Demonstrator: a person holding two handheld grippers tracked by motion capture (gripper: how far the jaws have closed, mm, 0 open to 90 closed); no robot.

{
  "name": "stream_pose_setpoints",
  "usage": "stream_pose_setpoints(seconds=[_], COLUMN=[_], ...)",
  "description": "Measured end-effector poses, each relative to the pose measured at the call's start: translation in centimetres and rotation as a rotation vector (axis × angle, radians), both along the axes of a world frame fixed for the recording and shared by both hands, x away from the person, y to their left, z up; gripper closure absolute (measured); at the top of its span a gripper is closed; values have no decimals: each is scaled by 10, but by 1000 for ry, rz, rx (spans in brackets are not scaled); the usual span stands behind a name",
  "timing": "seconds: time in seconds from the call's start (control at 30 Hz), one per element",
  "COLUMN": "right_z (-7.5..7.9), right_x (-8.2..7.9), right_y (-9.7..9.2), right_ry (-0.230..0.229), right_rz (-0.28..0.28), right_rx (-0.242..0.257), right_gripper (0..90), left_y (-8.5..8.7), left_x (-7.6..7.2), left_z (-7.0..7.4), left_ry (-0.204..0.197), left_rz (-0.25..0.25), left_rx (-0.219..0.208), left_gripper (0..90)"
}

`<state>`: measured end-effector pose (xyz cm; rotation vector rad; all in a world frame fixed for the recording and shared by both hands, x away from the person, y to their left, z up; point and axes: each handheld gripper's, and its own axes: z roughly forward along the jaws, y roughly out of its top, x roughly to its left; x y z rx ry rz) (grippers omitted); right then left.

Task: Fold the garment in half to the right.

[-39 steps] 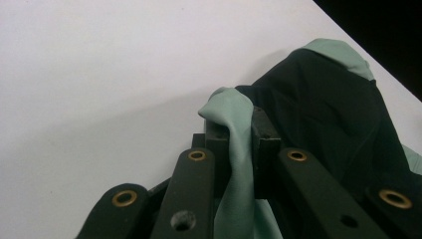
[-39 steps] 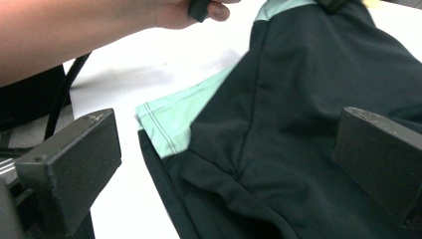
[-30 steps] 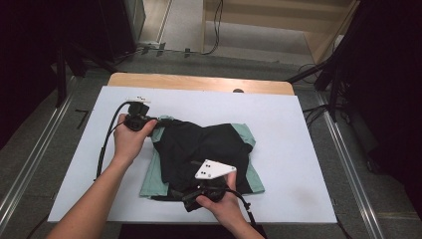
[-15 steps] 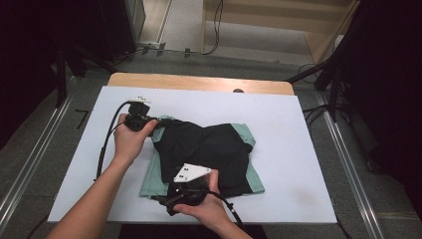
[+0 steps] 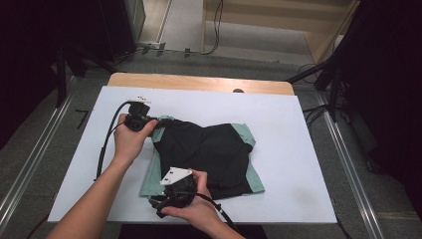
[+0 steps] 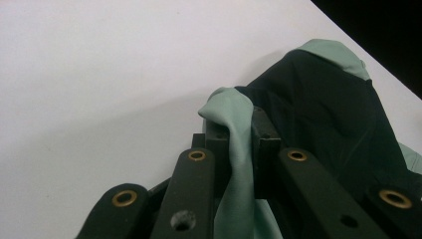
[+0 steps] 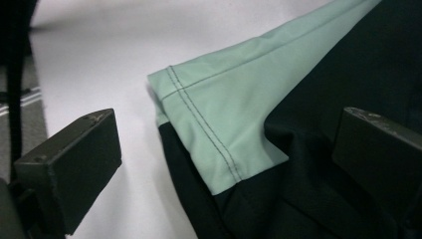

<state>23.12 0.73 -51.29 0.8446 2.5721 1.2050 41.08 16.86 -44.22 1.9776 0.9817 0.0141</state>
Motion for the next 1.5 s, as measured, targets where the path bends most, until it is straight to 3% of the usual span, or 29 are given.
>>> stream_pose_setpoints(seconds=[0.17,0.37,0.57,0.67,0.83,0.93,1.1,1.5], right_z=[-2,-4,-5,-4,-4,-4,-3,10], right_x=[0,-3,-4,-4,-4,-4,-9,-16], right_y=[3,8,10,7,1,-4,-6,-8], right_ry=[9,-17,-45,-59,-99,-95,-124,-174], right_rz=[-3,7,-27,-49,-119,-117,-98,-73], right_rx=[-33,-85,-116,-100,-83,-56,-31,56], right_gripper=[16,82,167,305,656,770,813,821], left_y=[0,-1,0,1,2,3,4,19], left_x=[0,0,0,1,2,3,3,6], left_z=[0,0,0,0,-1,-1,-1,2], left_ry=[0,0,2,4,7,6,8,-1], left_rz=[1,0,0,4,9,9,16,69], left_rx=[3,4,9,5,3,4,8,26], left_gripper=[821,820,821,821,821,820,820,819])
